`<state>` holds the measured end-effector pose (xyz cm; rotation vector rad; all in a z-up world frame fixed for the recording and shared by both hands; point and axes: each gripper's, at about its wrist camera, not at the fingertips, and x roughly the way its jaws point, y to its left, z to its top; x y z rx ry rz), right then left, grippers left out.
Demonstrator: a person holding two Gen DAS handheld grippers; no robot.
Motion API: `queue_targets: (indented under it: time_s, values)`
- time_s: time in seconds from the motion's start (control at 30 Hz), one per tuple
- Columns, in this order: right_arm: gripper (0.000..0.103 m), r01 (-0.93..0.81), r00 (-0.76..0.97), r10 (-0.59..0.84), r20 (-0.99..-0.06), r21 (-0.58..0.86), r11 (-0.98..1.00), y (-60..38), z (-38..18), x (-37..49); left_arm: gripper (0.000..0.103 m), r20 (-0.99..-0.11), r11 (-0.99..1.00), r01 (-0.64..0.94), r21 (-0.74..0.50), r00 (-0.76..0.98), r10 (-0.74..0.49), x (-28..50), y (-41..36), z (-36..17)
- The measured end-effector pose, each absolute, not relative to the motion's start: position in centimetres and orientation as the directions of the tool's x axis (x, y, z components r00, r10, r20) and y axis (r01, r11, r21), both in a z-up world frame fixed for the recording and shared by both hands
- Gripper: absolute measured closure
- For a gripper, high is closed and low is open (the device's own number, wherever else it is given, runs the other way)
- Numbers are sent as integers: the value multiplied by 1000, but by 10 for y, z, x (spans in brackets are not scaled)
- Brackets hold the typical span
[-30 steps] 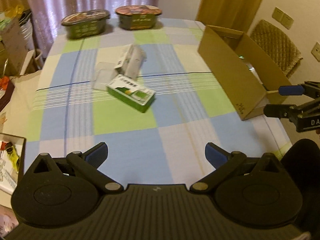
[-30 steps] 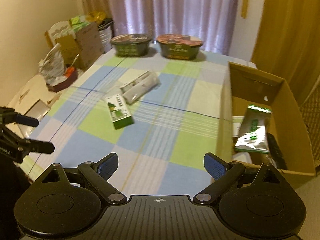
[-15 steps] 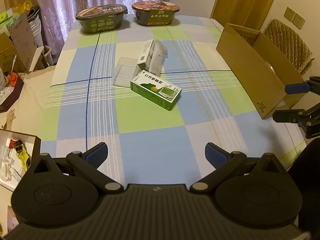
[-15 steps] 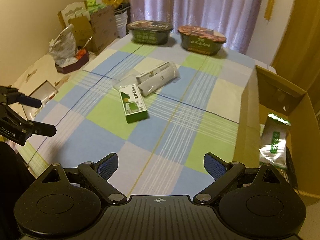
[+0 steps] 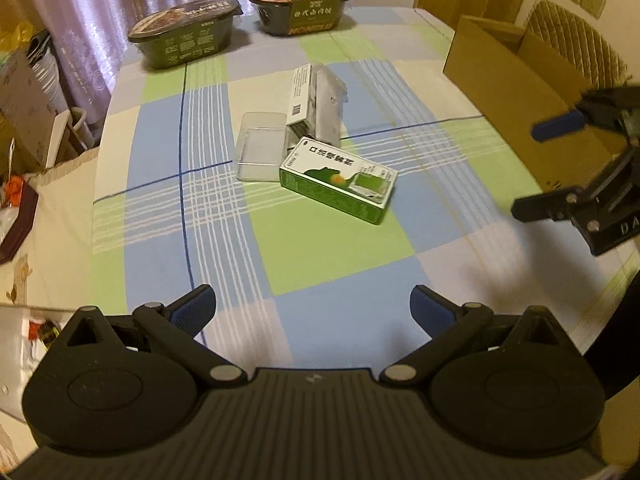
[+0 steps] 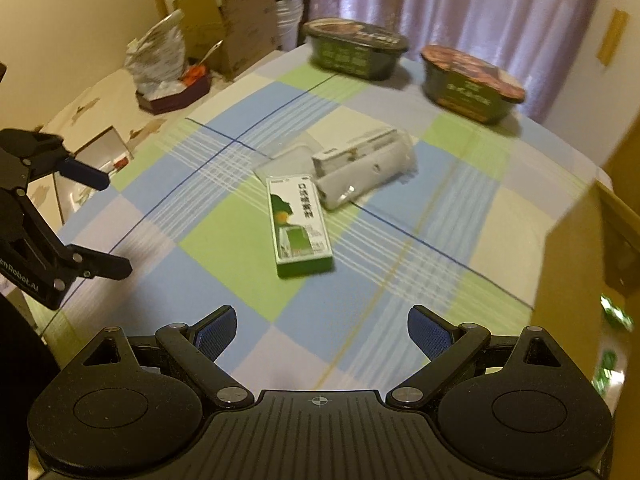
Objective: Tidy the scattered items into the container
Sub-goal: 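Move both tools back over the remaining items on the table, then grasp the clear plastic tray with the left tool while the right tool grasps the mouth spray box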
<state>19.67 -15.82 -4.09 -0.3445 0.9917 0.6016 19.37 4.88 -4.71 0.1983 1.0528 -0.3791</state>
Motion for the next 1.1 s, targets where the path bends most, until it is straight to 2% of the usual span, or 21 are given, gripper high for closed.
queue_targets:
  time_s: [0.43, 0.97, 1.0, 1.03, 1.07, 1.1]
  values:
    - [6, -781, 285, 300, -910, -39, 624, -97, -92, 267, 1, -890, 762, 634, 135, 415, -188, 237, 44, -77]
    - [6, -900, 170, 260, -950, -43, 433, -50, -149, 312, 1, -904, 707, 696, 122, 372, -210, 285, 55, -113]
    - [8, -905, 169, 255, -952, -48, 422, -48, -151, 313, 1, -905, 702, 702, 124, 371, -211, 288, 55, -114]
    - [23, -910, 163, 247, -955, -48, 413, -47, -153, 314, 1, -906, 697, 706, 126, 369, -210, 291, 55, -116]
    - [30, -911, 156, 242, -958, -46, 409, -47, -155, 315, 1, -906, 694, 708, 130, 369, -207, 293, 55, -117]
    - [30, -911, 152, 243, -958, -41, 411, -47, -156, 316, 1, -906, 691, 711, 133, 369, -205, 295, 55, -118]
